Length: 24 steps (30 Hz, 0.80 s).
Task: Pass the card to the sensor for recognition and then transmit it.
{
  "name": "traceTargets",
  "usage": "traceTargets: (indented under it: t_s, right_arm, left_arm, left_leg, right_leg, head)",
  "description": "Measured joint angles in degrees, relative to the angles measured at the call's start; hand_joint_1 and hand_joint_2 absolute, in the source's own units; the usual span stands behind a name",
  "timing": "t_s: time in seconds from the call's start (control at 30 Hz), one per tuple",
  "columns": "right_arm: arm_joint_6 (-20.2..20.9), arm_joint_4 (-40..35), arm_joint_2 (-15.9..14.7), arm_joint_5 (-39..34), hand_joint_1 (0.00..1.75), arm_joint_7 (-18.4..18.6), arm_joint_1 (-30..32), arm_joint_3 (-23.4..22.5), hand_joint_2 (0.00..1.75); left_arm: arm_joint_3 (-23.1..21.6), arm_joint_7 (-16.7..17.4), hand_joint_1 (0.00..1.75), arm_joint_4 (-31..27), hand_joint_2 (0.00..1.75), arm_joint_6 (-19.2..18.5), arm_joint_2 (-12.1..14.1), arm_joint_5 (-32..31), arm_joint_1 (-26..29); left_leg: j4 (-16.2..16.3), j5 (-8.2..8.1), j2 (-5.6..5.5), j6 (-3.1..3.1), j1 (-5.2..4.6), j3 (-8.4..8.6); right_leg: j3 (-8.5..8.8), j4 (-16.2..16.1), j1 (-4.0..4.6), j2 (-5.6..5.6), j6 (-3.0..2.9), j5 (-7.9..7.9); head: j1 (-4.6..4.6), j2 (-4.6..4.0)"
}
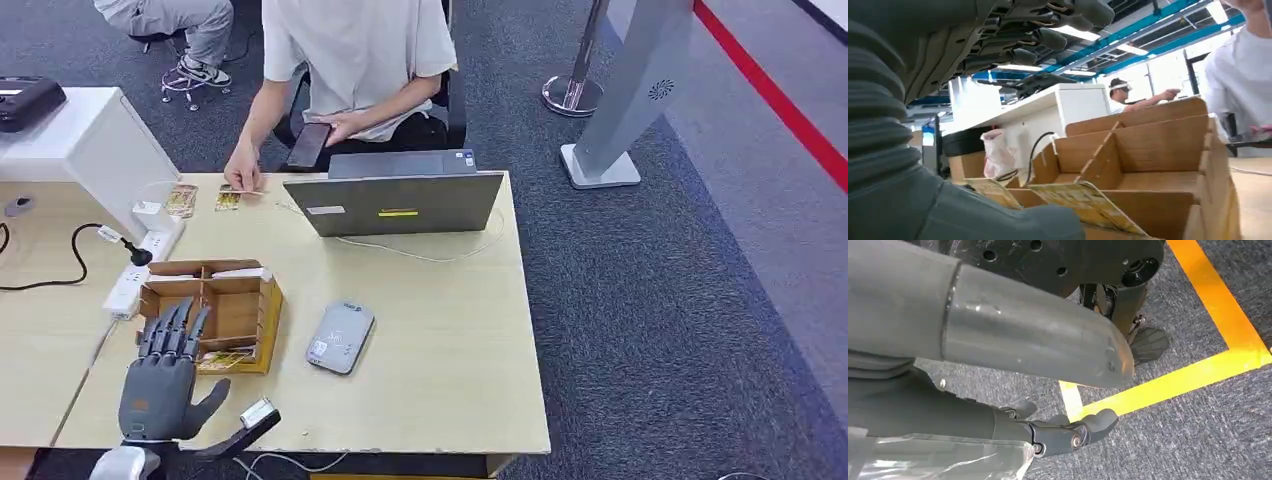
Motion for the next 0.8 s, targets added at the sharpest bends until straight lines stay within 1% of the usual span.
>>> traceTargets:
  t_s: [0.17,0.3,0.6,0.8]
  right_arm:
    - [-0.61,0.07,0.00,0.42,0.00,-0.22,-0.11,0.00,0.00]
    - [-0.59,0.07,0.00,0.85,0.00,-0.26,-0.14,0.00,0.00]
    - [-0.55,0.04,0.02,1.36,0.00,-0.26,-0.15,0.00,0.00]
    - [-0.06,-0.33,0.26,1.86,0.00,-0.26,-0.14,-0.20,0.00]
  left_arm:
    - [0.00,-0.61,0.00,2.78,1.75,-0.59,-2.29,-0.55,-2.15]
    - [0.00,0.22,0.00,4.16,1.75,-1.18,-3.23,-0.62,-3.26]
    - [0.00,0.28,0.00,6.39,1.75,-1.18,-3.84,-0.64,-4.24]
    - [0.00,1.16,0.00,6.78,1.75,-1.01,-4.02,-0.77,-4.25]
  left_leg:
    - [0.01,0.00,0.01,0.00,0.00,0.01]
    - [0.01,0.00,0.02,0.00,0.00,0.01]
    - [0.00,0.00,0.02,0.00,0.02,0.01]
    - [0.00,0.00,0.02,0.00,0.01,0.01]
  right_leg:
    - [0.00,0.00,0.00,0.01,0.00,0.00]
    - [-0.01,0.00,0.00,0.01,0.00,0.00]
    - [-0.02,0.00,0.00,0.01,0.00,0.00]
    - [-0.01,0.00,0.00,0.01,0.00,0.00]
  head:
    - [0.00,0.02]
    - [0.00,0.00]
    - [0.00,0.00]
    - [-0.02,0.00]
